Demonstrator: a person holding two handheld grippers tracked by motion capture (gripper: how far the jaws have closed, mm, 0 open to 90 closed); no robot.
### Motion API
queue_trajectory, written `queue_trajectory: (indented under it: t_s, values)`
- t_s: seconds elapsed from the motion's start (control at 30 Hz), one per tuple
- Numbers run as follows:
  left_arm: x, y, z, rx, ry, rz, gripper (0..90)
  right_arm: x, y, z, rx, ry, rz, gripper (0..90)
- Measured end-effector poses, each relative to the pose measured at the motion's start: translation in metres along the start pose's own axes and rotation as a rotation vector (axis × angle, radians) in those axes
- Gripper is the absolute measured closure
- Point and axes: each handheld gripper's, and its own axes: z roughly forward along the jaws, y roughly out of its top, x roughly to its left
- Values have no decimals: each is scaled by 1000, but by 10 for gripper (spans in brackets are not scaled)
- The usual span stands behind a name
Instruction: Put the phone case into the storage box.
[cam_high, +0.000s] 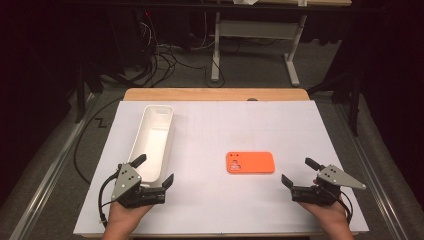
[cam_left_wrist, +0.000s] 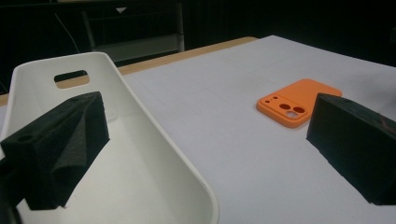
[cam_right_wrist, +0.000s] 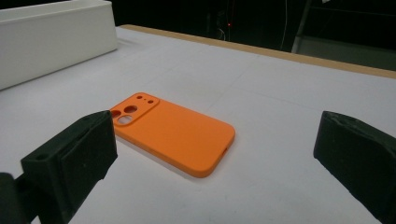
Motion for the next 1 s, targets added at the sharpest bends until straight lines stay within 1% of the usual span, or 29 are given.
queue_trajectory:
  t_s: [0.1, 0.3, 0.63, 0.77, 0.9, 1.0]
  values:
    - [0, 1, 0, -4, -1, -3, 1, 0, 0, 0, 4, -2, -4, 0]
    - [-1, 2, -1, -4, -2, 8, 1, -1, 0, -1, 4, 0, 0, 0]
    - [-1, 3, -2, -12, -1, 6, 1, -2, -1, 0, 13, 2, -2, 0]
    - [-2, 3, -1, -12, -1, 6, 1, -2, 0, 2, 26, 9, 5, 0]
    - [-3, 3, -1, -11, -4, 13, 1, -1, 2, 7, 43, 14, -8, 0]
    - [-3, 3, -1, -10, -6, 15, 1, 0, 3, 12, 61, 23, -7, 1]
